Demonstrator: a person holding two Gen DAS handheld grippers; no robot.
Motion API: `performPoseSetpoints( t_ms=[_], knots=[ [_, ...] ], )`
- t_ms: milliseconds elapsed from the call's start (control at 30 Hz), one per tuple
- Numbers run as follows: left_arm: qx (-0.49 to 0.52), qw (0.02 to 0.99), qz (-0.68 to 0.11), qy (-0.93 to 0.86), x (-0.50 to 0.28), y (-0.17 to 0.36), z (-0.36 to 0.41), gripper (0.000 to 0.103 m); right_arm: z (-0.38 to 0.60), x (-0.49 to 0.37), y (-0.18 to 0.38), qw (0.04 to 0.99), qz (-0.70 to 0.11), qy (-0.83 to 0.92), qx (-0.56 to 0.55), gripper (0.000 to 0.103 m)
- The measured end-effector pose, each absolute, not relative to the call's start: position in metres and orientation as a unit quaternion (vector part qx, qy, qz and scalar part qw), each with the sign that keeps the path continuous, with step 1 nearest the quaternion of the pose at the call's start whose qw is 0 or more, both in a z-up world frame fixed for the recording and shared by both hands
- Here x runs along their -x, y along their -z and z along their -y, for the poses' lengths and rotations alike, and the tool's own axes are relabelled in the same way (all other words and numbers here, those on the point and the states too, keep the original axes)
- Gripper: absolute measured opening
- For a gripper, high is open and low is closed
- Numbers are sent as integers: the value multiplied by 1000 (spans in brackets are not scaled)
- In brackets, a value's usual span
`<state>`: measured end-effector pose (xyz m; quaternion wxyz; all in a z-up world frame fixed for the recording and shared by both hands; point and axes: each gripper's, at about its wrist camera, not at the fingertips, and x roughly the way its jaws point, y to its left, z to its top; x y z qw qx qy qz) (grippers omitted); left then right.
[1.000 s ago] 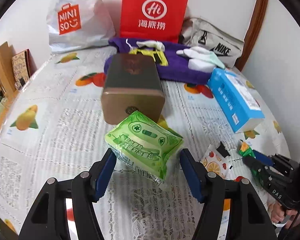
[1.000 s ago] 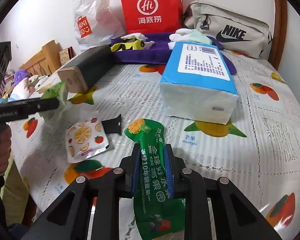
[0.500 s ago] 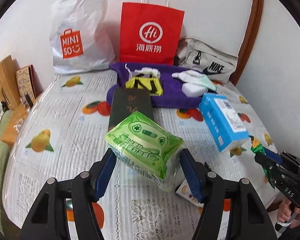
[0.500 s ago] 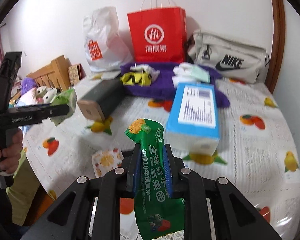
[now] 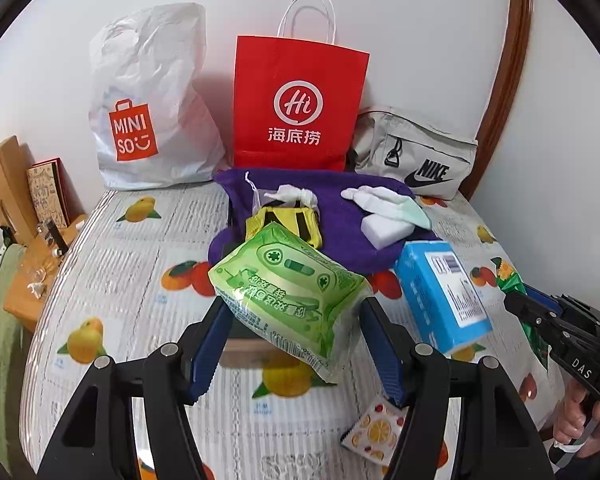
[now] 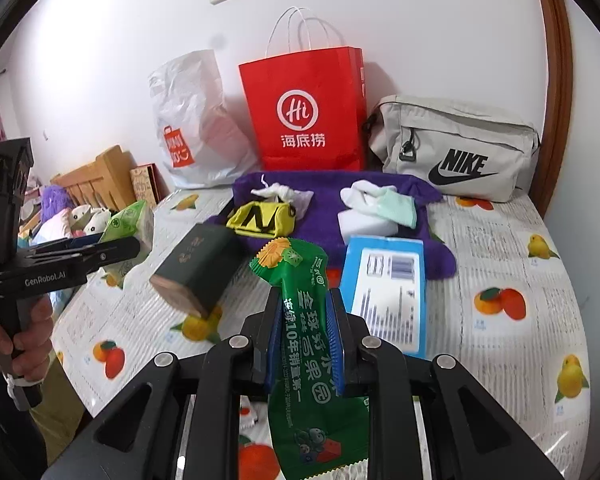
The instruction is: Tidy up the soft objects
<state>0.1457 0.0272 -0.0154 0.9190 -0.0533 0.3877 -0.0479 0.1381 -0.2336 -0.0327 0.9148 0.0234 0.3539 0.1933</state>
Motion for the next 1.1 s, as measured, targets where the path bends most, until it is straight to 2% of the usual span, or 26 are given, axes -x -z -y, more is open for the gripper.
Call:
performPoseSetpoints(
  t_ms=[367,1100],
  knots=[
    [56,918,-390,48,-183,16,-23,64,233,-186,26,918,-348,-190,-33,21],
    [98,895,-433,42,-291,54,-32,64,218,-323,43,911,-367,-187,-23,23]
  ],
)
